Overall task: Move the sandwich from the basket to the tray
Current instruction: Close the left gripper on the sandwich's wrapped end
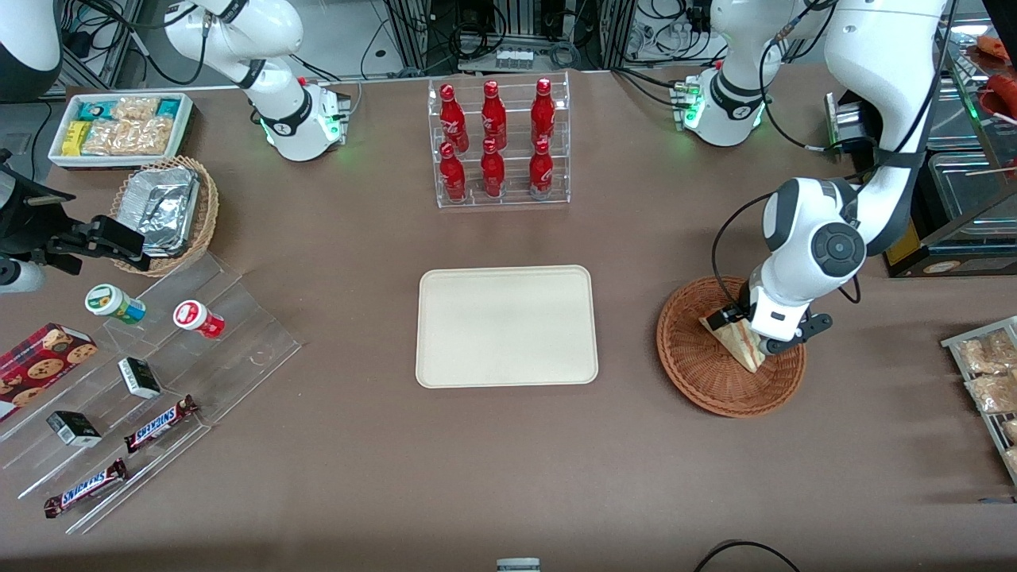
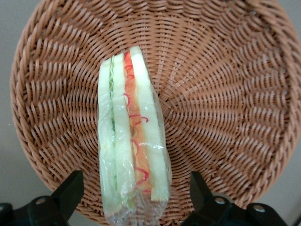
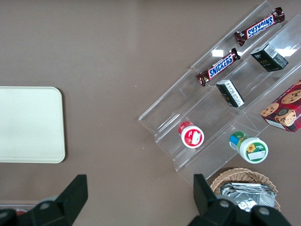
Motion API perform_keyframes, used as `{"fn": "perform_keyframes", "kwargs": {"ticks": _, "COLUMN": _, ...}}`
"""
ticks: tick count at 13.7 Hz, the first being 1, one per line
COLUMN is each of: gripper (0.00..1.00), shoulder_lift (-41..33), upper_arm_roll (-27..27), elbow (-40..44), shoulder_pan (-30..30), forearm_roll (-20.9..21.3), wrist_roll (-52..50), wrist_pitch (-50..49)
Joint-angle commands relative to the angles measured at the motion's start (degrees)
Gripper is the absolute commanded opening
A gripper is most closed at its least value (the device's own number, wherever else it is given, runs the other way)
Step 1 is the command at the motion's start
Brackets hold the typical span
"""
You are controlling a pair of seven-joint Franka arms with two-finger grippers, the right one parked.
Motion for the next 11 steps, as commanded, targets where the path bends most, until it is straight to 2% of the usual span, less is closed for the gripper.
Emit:
{"fn": "perform_keyframes", "kwargs": {"ticks": 1, "gripper": 0.73, "shoulder_lift": 0.6, "upper_arm_roll": 0.2, "elbow": -0.5, "shoulder_pan": 0.0, "forearm_roll": 0.8, "wrist_roll": -1.0, "wrist_pitch": 1.2}}
{"fn": "perform_keyframes", "kwargs": {"ticks": 5, "gripper": 0.01, "shoulder_lift": 0.4, "upper_arm_roll": 0.2, "elbow": -0.8, "shoulder_pan": 0.2, "forearm_roll": 0.8, "wrist_roll": -0.9, "wrist_pitch": 1.2}}
{"fn": "perform_keyframes", "kwargs": {"ticks": 11, "gripper": 0.0, "shoulder_lift": -0.7, "upper_arm_roll": 0.2, "elbow": -0.5, "shoulder_pan": 0.0, "forearm_roll": 2.8, "wrist_roll": -0.8, "wrist_pitch": 0.6}}
